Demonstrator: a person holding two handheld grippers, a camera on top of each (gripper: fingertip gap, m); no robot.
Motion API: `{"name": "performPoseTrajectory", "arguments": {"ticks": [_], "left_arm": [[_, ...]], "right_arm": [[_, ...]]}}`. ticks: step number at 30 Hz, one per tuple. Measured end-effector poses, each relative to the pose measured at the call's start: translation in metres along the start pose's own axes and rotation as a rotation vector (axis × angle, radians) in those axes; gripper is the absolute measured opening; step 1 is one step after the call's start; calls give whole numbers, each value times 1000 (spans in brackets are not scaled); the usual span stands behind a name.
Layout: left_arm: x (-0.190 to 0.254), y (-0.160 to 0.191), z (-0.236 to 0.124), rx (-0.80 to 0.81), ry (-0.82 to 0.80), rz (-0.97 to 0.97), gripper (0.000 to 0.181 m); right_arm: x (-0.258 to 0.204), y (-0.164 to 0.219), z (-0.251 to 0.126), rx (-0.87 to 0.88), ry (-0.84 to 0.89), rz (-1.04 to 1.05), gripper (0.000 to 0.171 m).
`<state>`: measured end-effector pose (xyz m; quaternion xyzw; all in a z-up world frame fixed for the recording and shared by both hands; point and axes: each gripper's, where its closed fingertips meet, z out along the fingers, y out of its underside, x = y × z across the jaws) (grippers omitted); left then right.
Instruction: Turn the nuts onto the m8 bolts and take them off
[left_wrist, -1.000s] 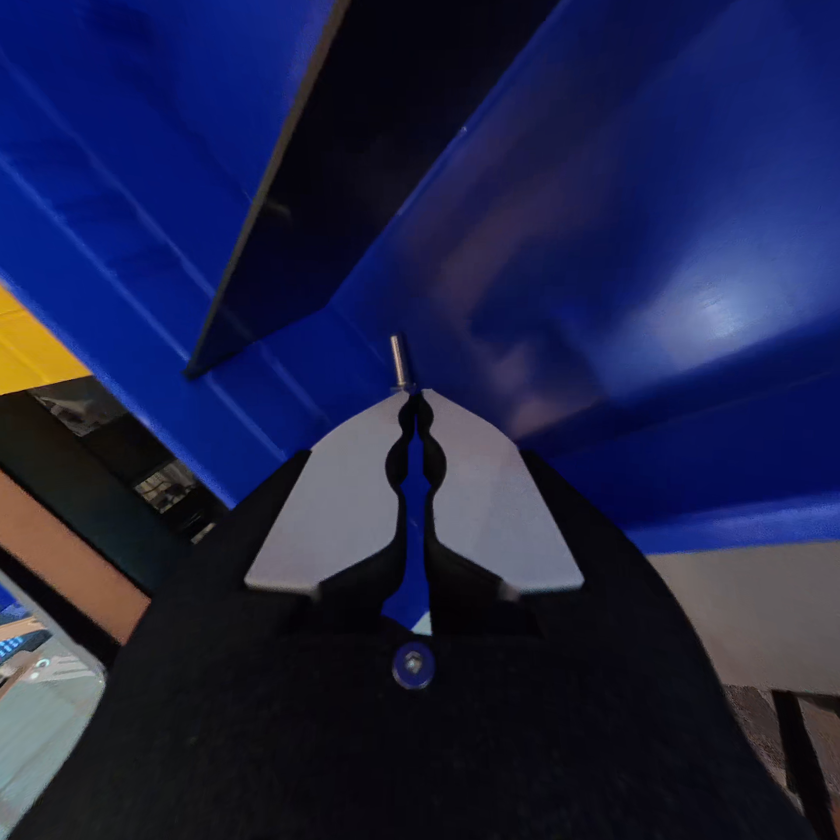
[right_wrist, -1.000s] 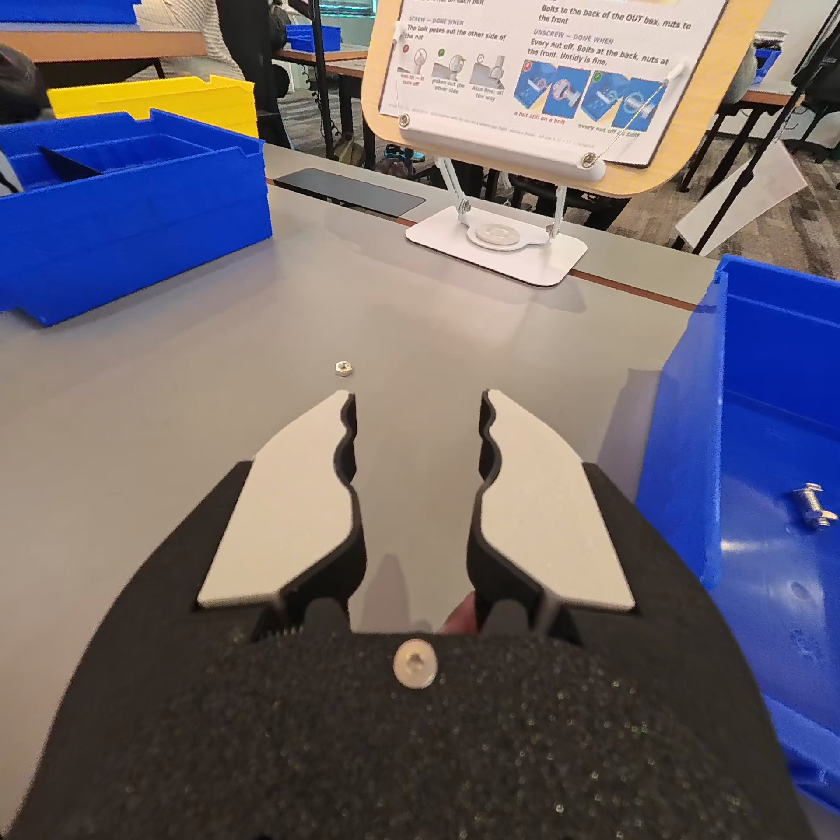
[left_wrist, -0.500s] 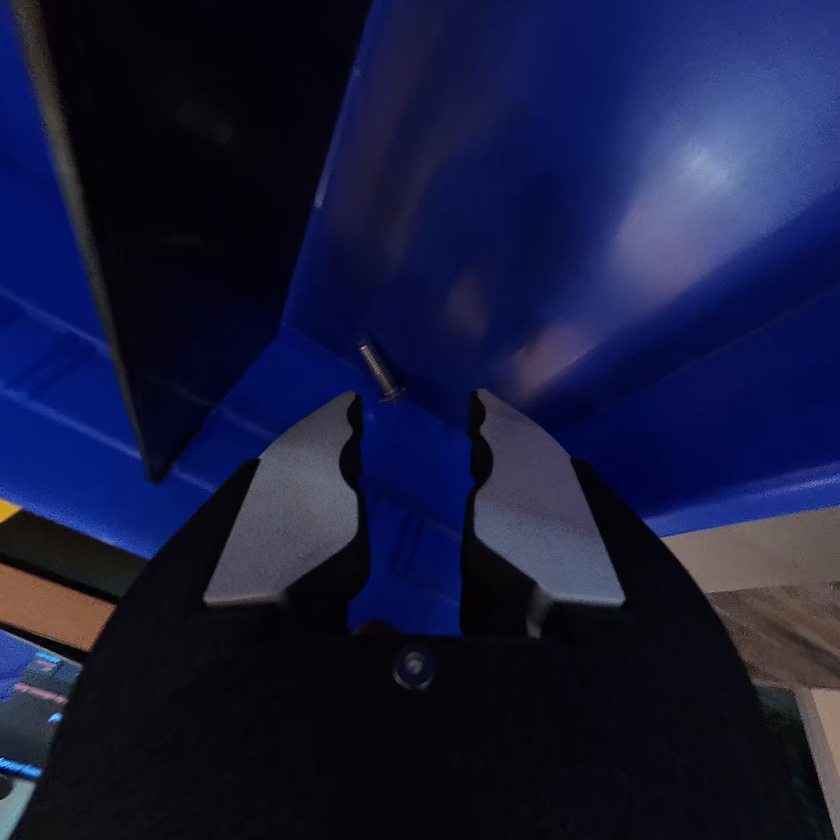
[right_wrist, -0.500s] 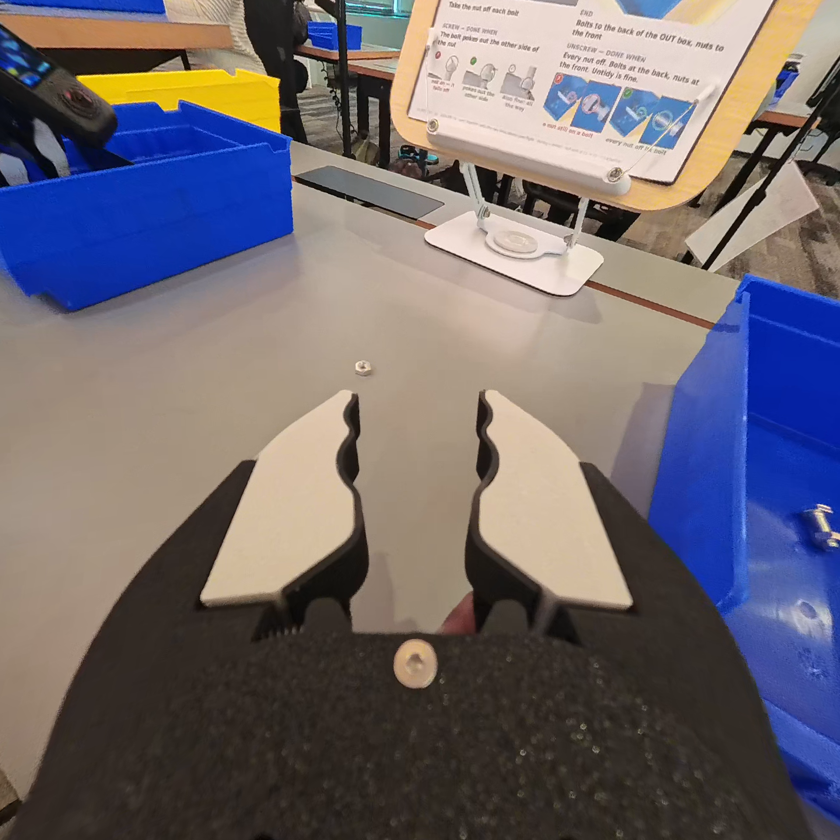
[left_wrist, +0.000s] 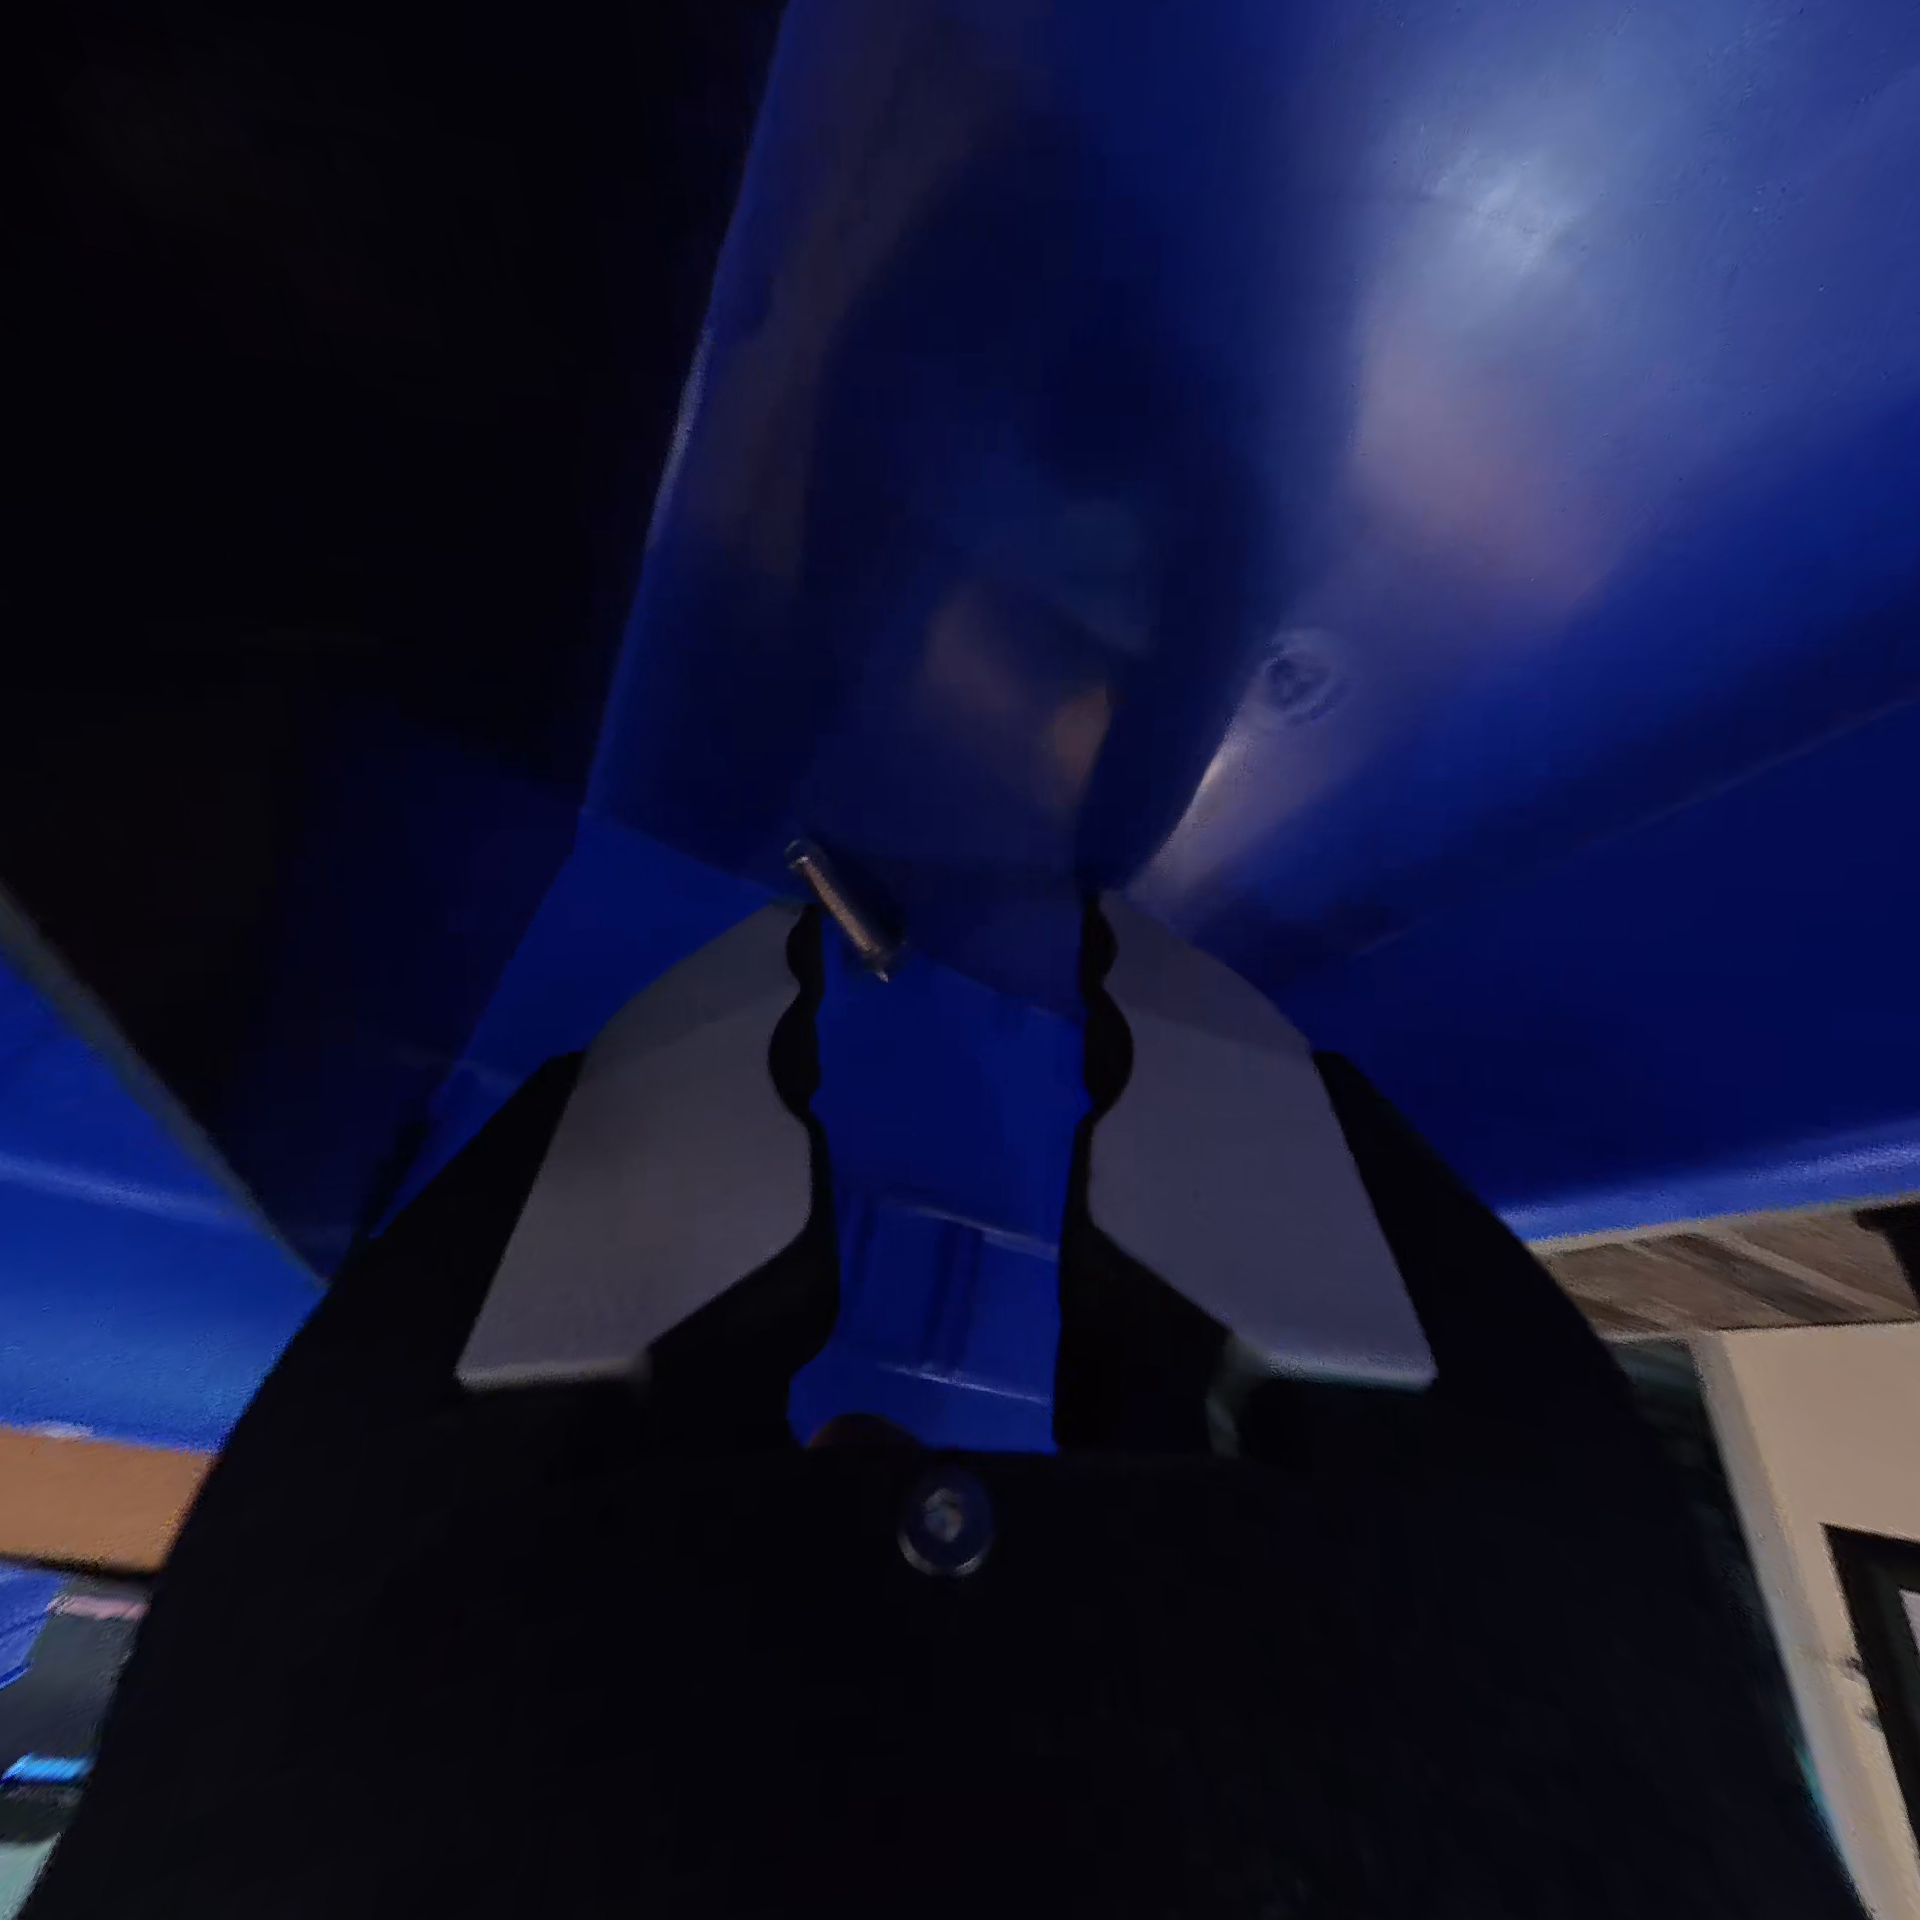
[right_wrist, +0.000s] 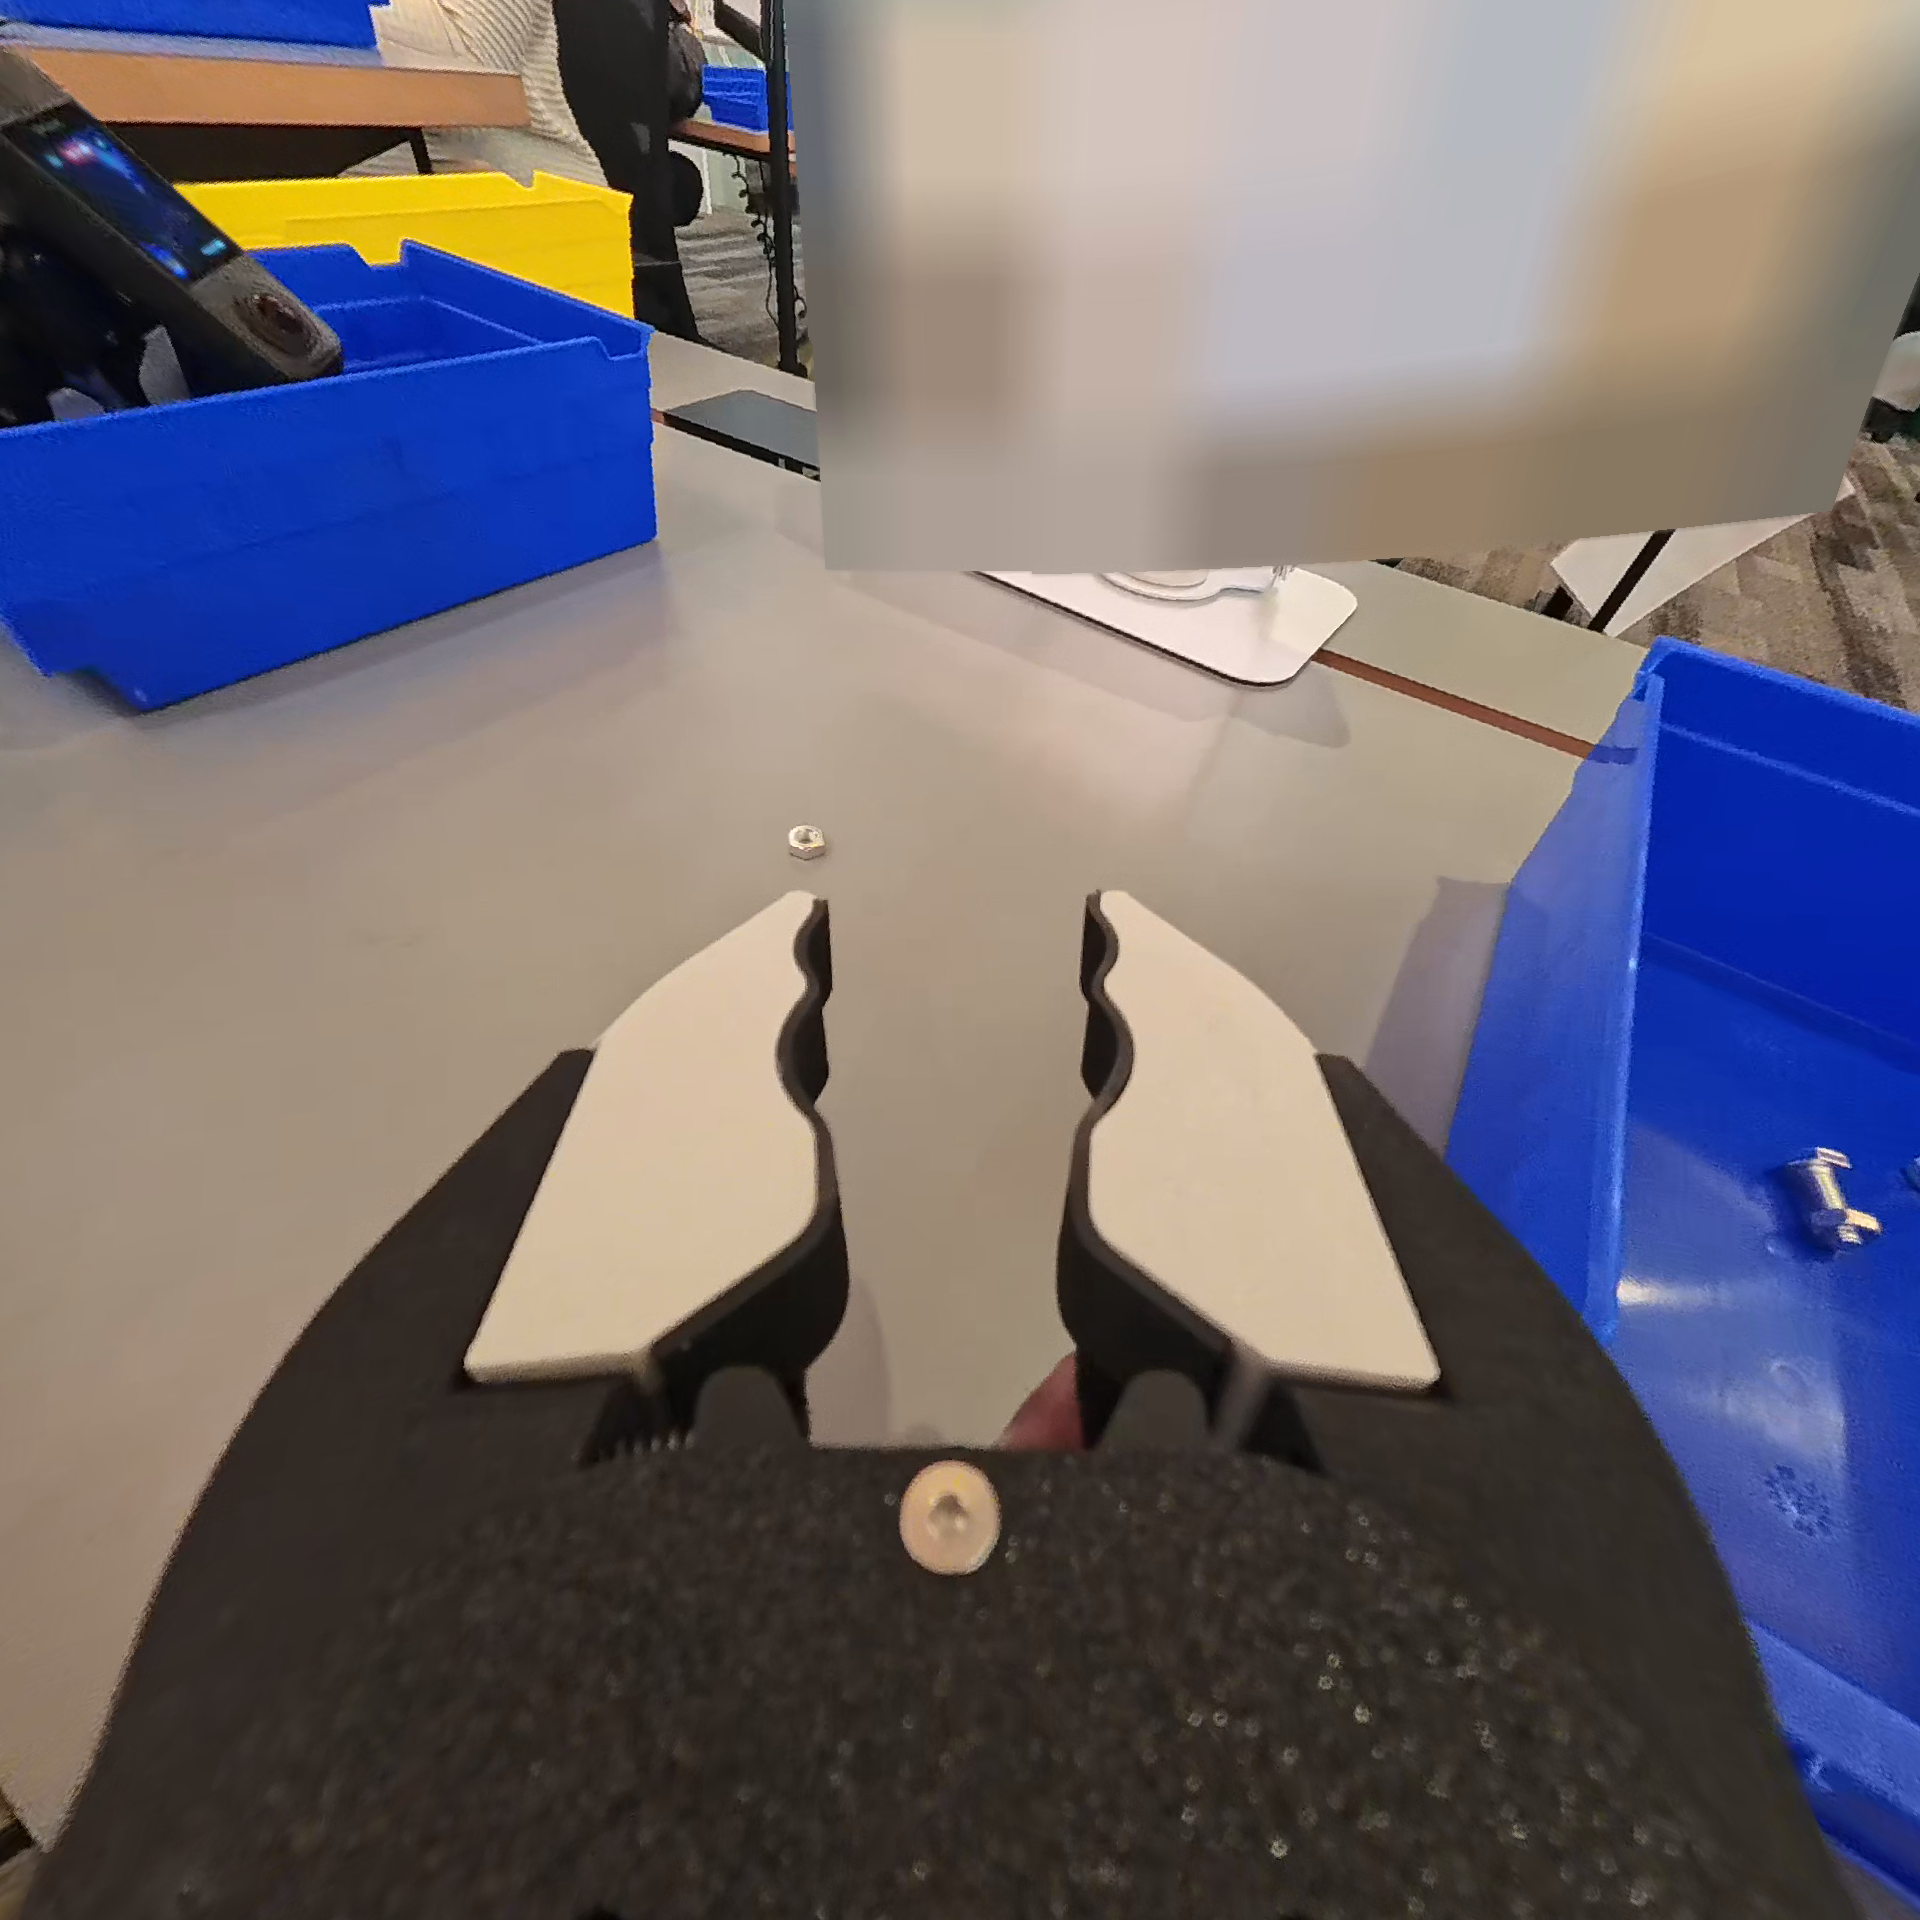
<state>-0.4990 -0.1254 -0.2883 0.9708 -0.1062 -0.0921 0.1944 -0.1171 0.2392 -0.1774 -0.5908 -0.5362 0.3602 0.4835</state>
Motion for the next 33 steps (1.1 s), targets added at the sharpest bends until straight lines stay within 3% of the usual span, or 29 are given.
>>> {"name": "performPoseTrajectory", "arguments": {"ticks": [5,11,18,26,30,33], "left_arm": [[10,1,-1,13,54,14,67],[24,-8,-10,154,101,-15,50],[17,-9,-48,369,-11,-167,50],[12,2,-78,600,-254,-564,48],[20,-2,-69,637,-198,-652,48],[11,-7,-45,564,-151,-684,48]], "right_arm": [[2,0,0,1,-2,7,46],[-1,0,0,1,-8,5,46],[-5,-2,0,1,-11,-10,45],[-8,-2,1,-5,-13,-21,45],[-9,-3,1,1,-20,-18,45],[-10,-3,1,-2,-20,-26,45]]}}
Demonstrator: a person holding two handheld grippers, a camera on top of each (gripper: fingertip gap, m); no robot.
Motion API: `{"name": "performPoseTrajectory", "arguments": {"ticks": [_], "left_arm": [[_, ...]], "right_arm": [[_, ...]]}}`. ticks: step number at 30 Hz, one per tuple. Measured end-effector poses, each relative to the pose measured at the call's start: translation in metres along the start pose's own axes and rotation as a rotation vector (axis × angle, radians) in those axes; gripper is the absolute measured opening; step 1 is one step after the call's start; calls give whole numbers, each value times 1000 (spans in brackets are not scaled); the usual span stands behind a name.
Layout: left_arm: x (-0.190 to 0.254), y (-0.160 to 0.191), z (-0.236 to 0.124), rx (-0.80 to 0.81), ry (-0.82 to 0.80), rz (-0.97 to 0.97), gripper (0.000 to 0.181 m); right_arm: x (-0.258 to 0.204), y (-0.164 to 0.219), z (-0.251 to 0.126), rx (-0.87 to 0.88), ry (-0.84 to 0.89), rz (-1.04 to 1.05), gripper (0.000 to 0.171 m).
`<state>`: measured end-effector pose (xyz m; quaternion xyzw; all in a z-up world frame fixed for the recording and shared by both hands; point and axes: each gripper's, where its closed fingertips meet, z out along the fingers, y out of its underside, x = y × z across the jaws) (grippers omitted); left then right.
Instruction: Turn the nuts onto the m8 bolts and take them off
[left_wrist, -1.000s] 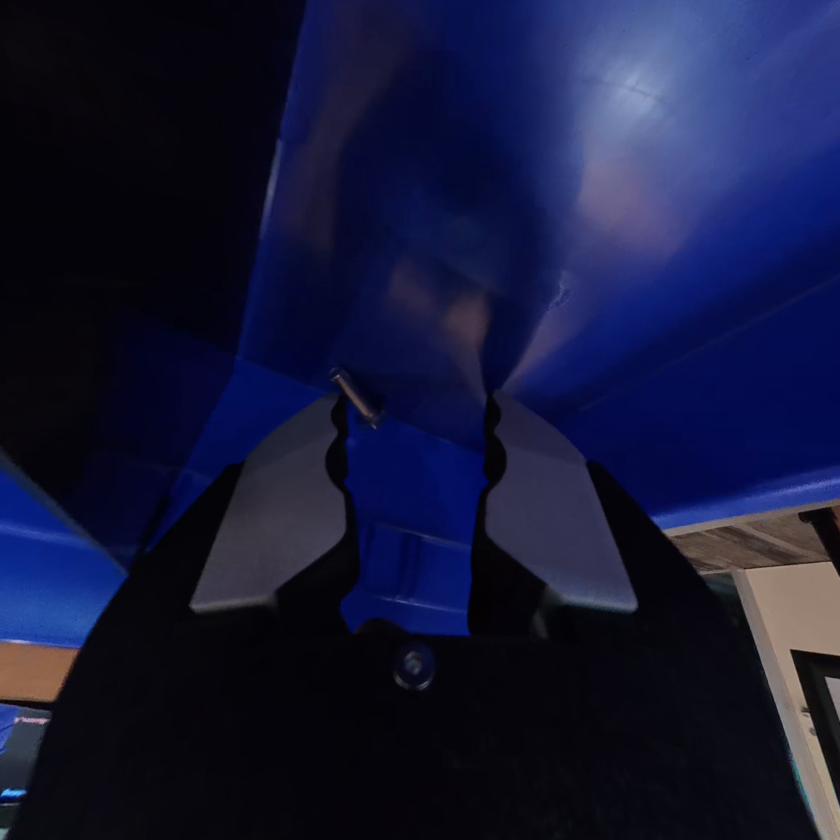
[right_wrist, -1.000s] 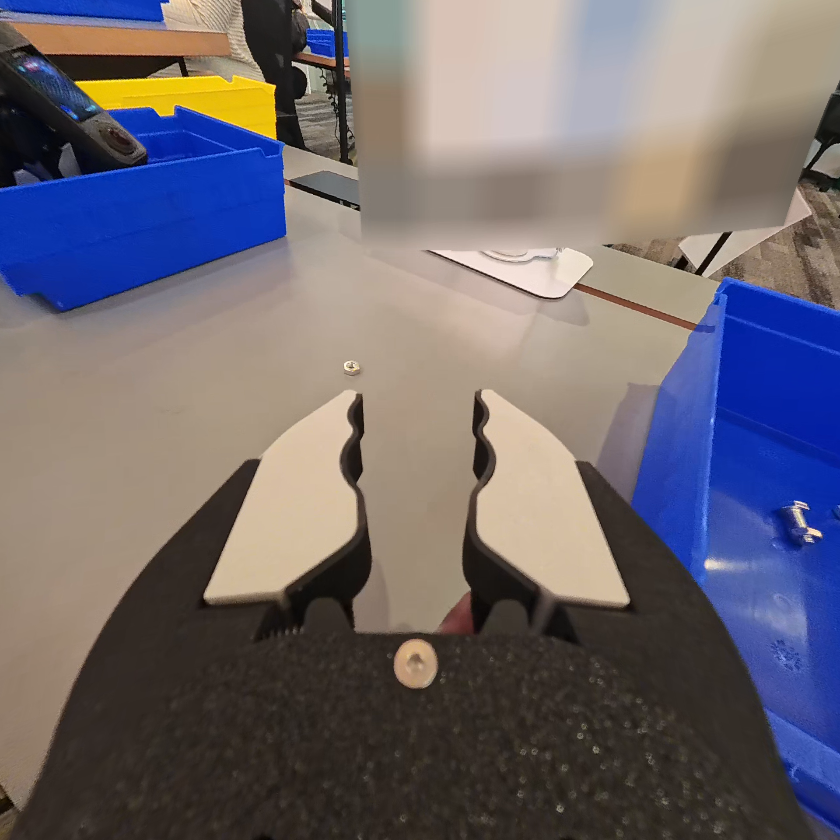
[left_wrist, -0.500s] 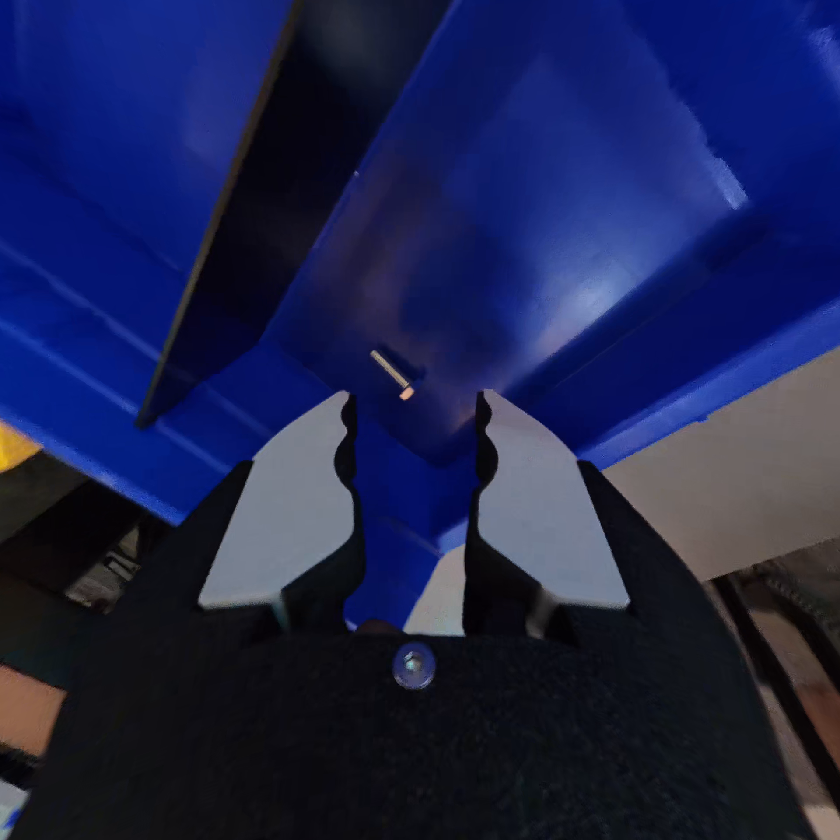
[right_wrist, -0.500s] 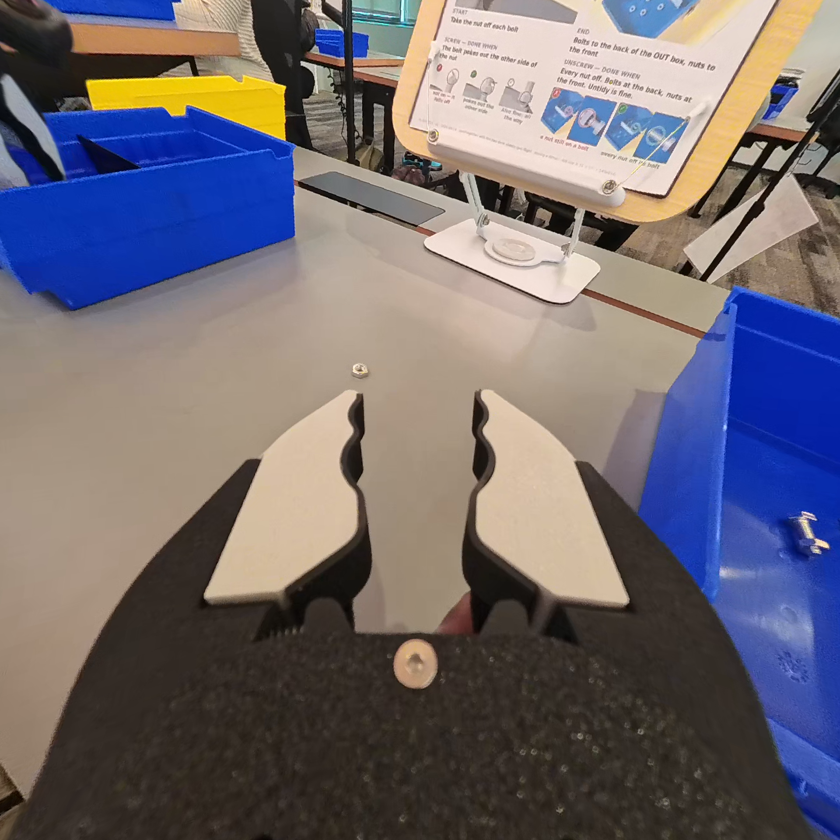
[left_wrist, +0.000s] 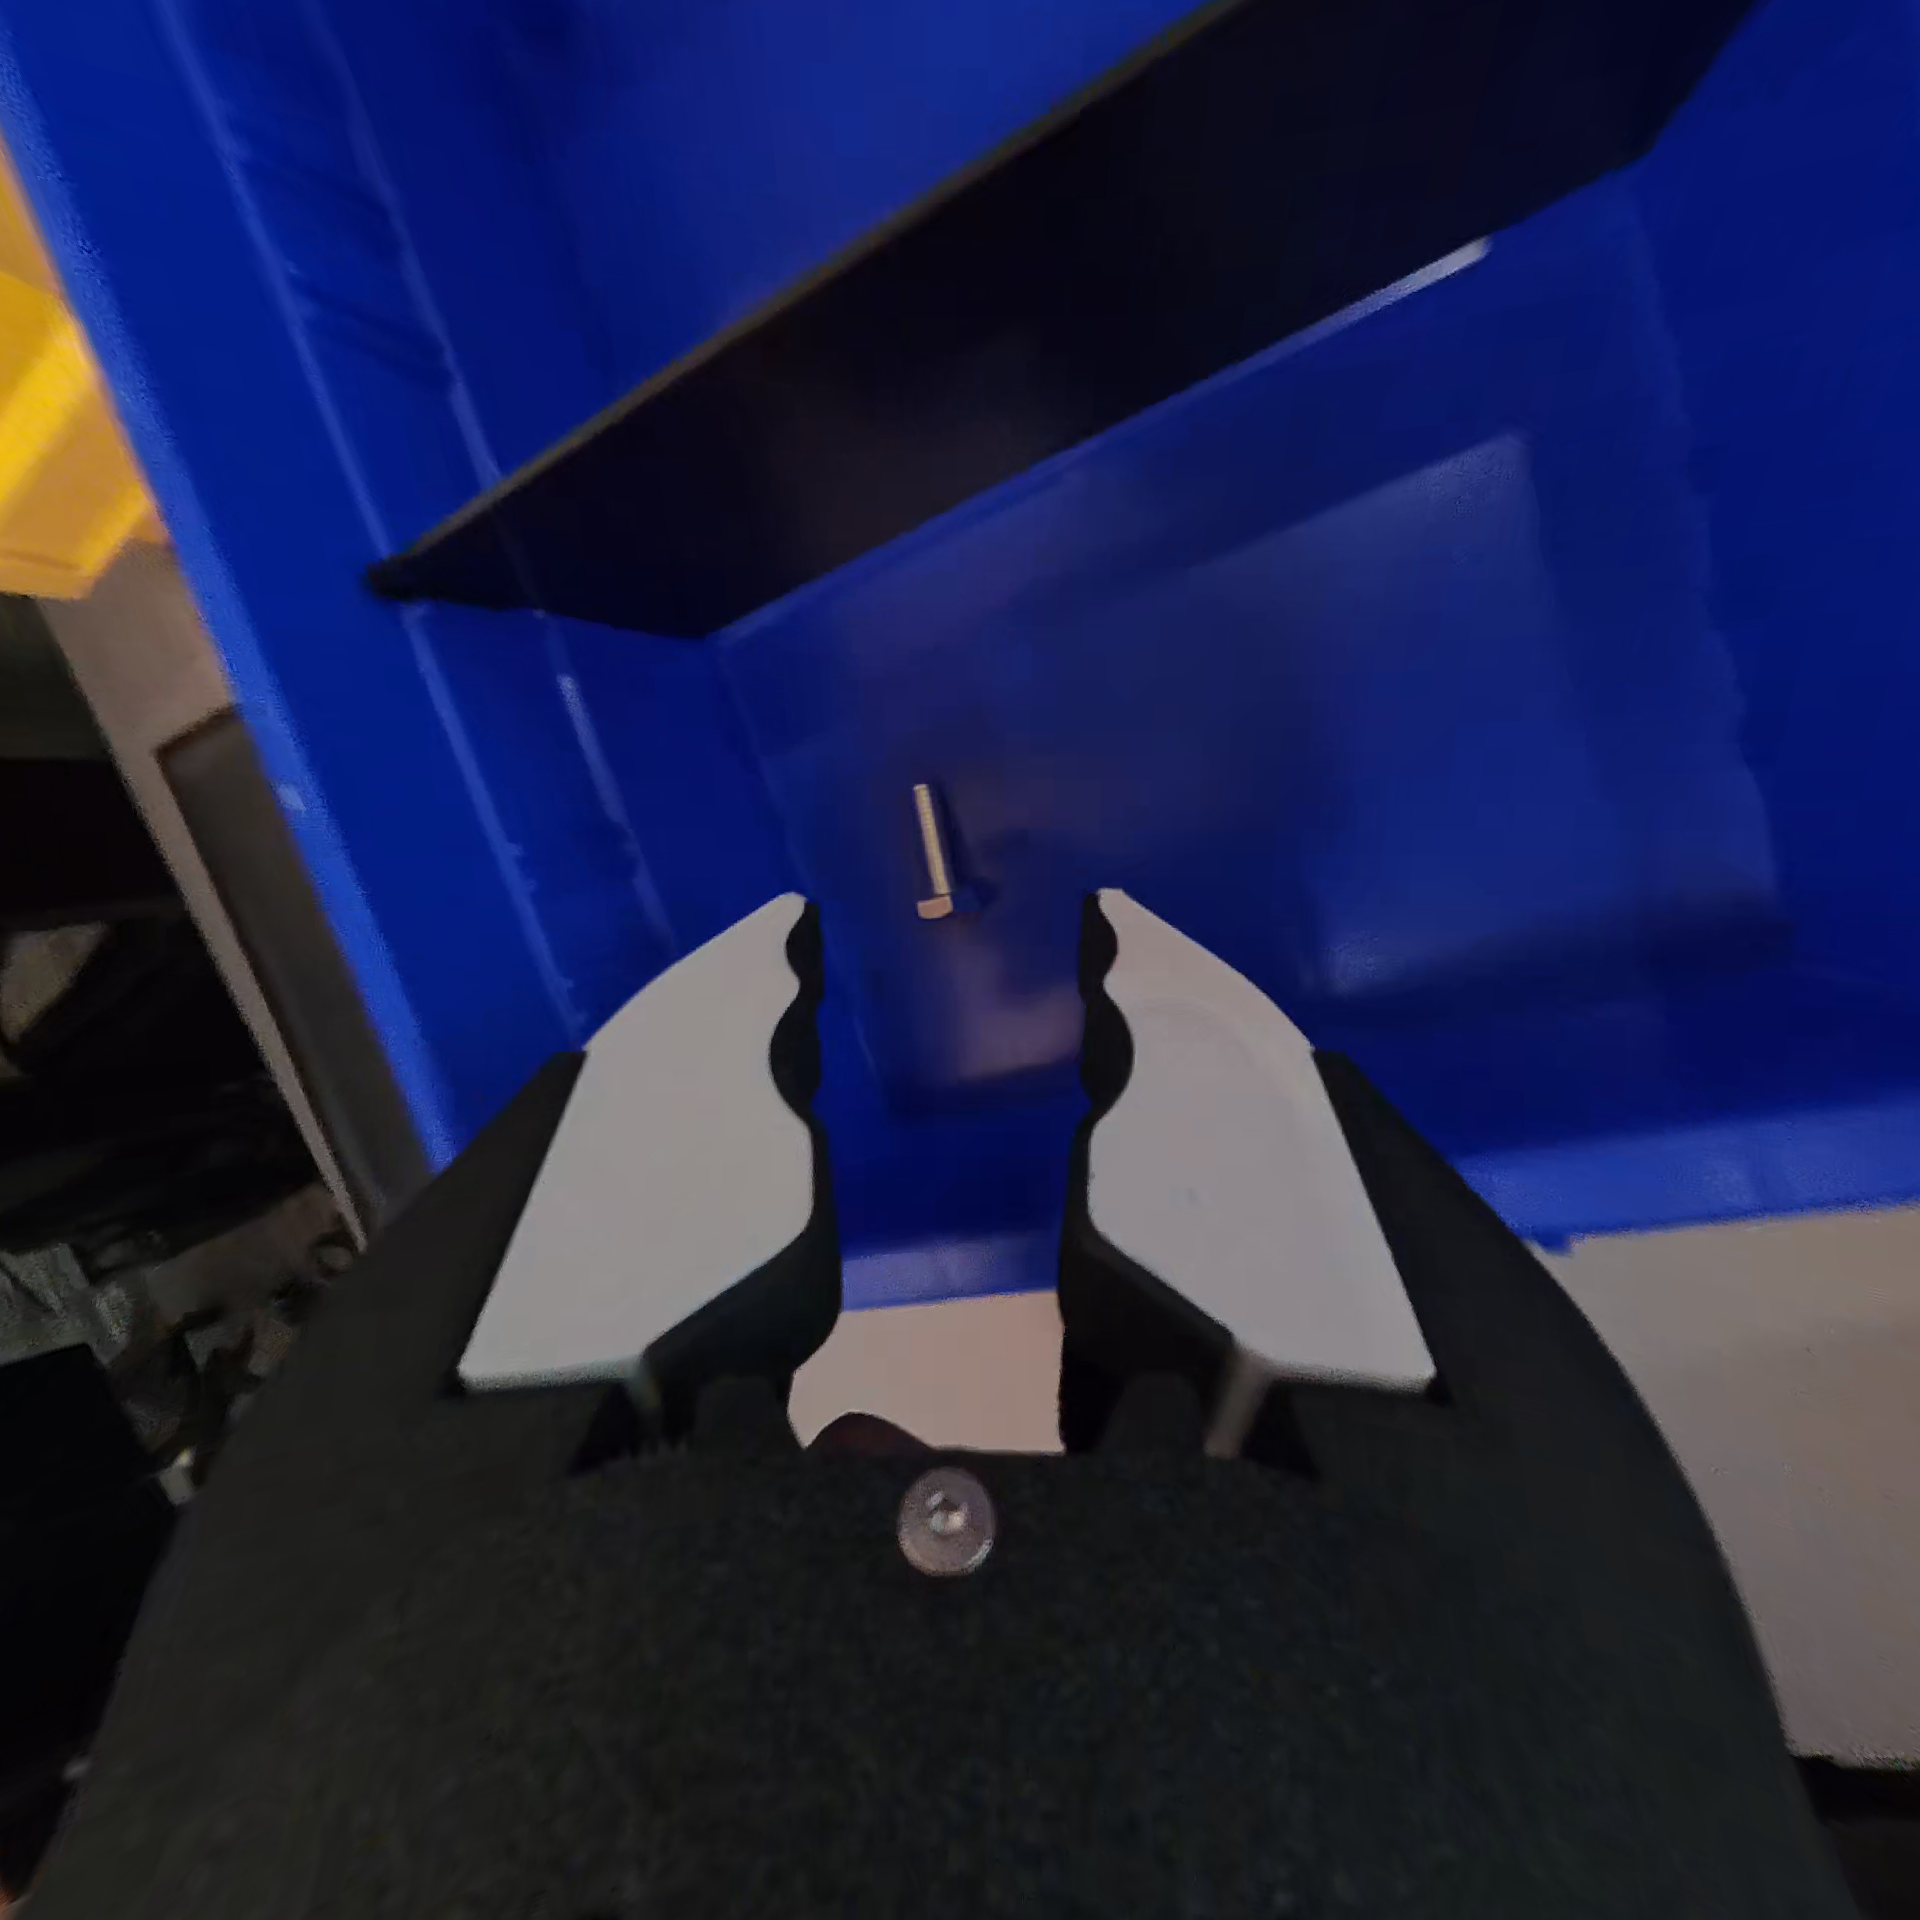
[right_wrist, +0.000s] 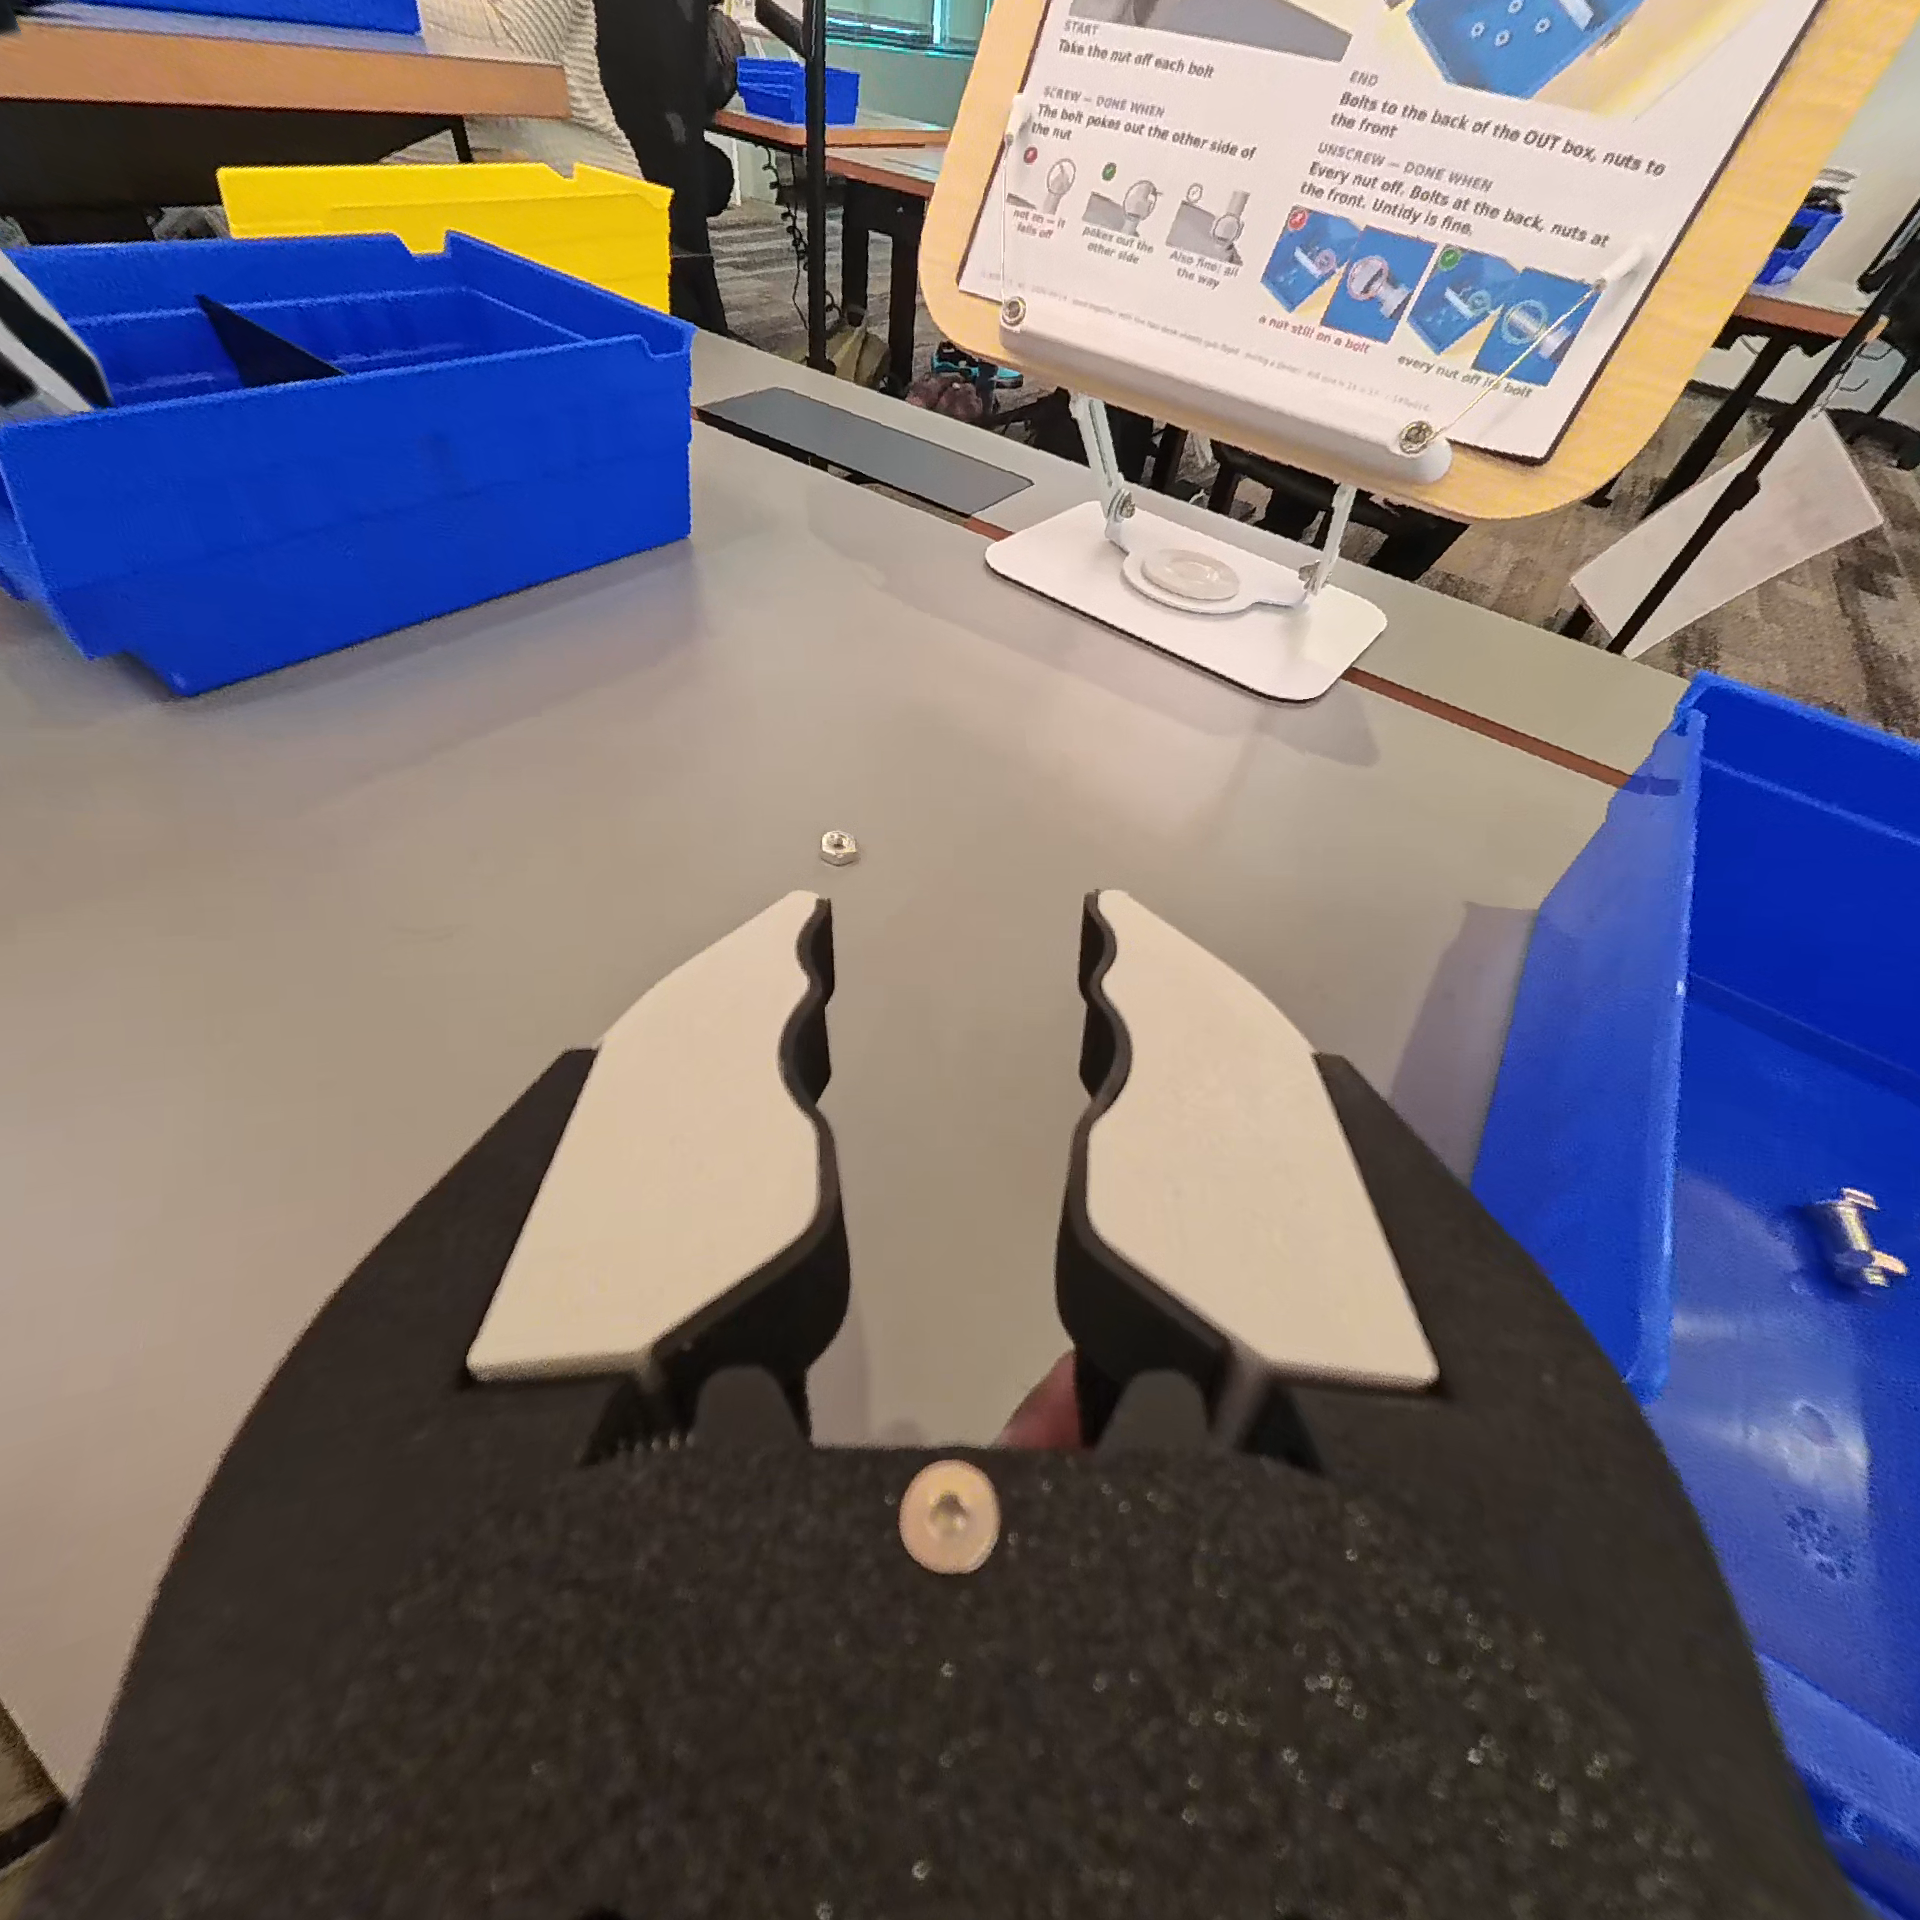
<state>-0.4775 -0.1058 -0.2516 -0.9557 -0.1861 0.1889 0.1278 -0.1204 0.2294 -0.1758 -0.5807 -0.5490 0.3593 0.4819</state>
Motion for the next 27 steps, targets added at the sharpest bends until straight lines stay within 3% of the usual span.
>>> {"name": "performPoseTrajectory", "arguments": {"ticks": [8,10,16,21,27], "left_arm": [[6,16,35,-202,159,-133,35],[13,17,34,-218,204,-139,17],[17,15,34,-200,209,-110,14],[12,-12,15,8,137,-59,14],[38,-64,-87,496,94,-12,14]], "right_arm": [[8,-6,-8,18,22,-3,45],[10,-6,-9,21,23,4,45],[9,-3,-7,16,18,7,45],[6,-9,-8,25,14,-7,44],[5,-18,-7,33,15,-23,44]]}}
